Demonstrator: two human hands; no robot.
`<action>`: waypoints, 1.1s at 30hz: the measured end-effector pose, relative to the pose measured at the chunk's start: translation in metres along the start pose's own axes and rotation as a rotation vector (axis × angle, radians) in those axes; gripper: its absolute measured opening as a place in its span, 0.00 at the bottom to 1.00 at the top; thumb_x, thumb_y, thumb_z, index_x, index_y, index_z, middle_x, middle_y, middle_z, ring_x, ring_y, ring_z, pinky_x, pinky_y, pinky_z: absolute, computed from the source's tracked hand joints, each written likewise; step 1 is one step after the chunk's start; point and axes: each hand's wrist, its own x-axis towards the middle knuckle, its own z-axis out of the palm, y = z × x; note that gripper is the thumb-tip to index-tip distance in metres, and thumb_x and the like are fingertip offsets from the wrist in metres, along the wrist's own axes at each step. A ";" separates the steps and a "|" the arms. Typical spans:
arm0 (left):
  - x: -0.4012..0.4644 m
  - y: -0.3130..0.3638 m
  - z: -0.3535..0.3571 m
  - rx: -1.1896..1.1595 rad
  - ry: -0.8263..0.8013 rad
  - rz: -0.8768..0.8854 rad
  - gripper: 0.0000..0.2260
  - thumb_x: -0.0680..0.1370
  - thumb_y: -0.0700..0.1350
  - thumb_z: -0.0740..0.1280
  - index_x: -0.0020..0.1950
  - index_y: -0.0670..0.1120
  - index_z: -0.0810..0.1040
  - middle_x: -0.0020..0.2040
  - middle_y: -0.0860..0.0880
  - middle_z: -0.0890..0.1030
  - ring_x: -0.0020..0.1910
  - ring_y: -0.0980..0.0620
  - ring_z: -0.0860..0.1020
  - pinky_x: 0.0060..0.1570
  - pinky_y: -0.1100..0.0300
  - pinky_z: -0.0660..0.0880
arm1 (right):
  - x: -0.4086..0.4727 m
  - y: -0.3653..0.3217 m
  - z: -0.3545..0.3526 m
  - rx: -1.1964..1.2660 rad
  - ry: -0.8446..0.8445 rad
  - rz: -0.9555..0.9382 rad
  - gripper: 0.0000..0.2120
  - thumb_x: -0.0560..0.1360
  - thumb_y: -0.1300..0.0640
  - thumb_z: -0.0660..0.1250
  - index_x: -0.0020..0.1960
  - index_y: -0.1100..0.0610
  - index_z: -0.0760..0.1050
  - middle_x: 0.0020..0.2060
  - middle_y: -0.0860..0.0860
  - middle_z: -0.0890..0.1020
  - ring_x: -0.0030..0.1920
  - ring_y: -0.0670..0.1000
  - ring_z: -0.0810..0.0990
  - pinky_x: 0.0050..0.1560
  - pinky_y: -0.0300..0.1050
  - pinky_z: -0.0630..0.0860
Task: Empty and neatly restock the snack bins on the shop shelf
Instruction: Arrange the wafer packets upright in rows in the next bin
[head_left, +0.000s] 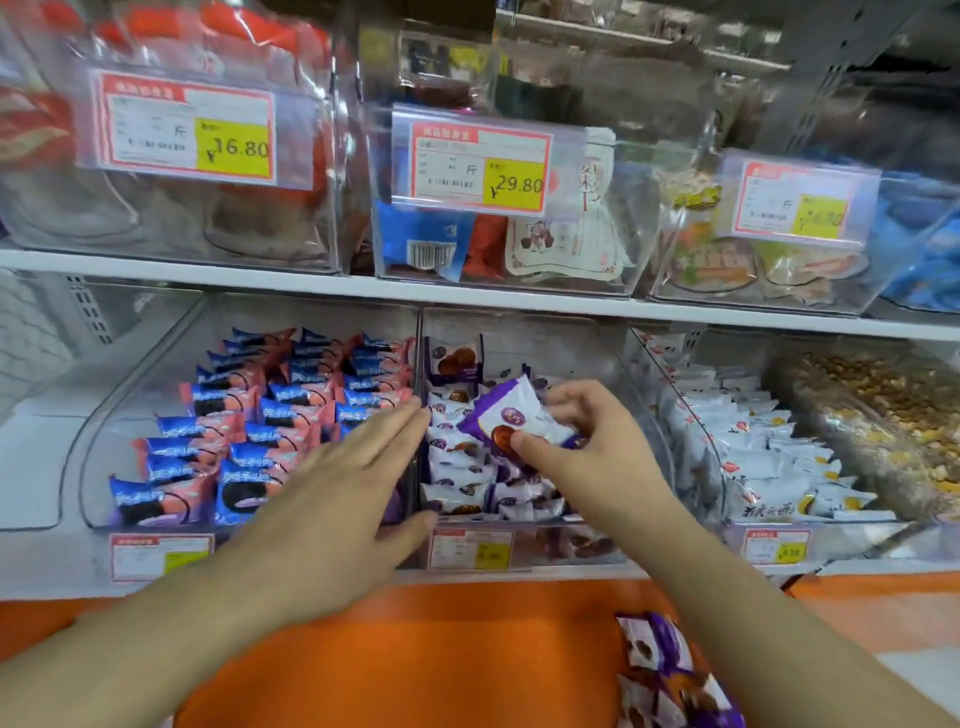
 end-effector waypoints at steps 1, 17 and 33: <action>-0.001 -0.001 0.003 -0.004 -0.007 -0.001 0.41 0.81 0.69 0.55 0.79 0.63 0.27 0.77 0.66 0.25 0.80 0.63 0.33 0.76 0.55 0.36 | 0.020 0.000 0.007 -0.094 -0.017 -0.026 0.21 0.72 0.45 0.79 0.60 0.43 0.73 0.55 0.43 0.81 0.48 0.44 0.84 0.45 0.46 0.84; 0.010 0.006 0.006 -0.010 -0.008 0.010 0.39 0.85 0.60 0.57 0.81 0.57 0.28 0.79 0.64 0.30 0.77 0.65 0.36 0.49 0.82 0.22 | 0.153 0.019 0.085 -0.667 -0.073 -0.424 0.20 0.73 0.48 0.76 0.64 0.47 0.79 0.66 0.46 0.72 0.68 0.55 0.67 0.63 0.42 0.64; 0.006 -0.011 0.014 -0.163 0.048 0.008 0.39 0.81 0.65 0.60 0.83 0.63 0.38 0.80 0.71 0.36 0.80 0.66 0.39 0.82 0.53 0.46 | 0.093 0.019 0.034 -0.510 -0.062 -0.348 0.31 0.76 0.42 0.74 0.76 0.40 0.69 0.73 0.49 0.70 0.77 0.54 0.62 0.77 0.52 0.65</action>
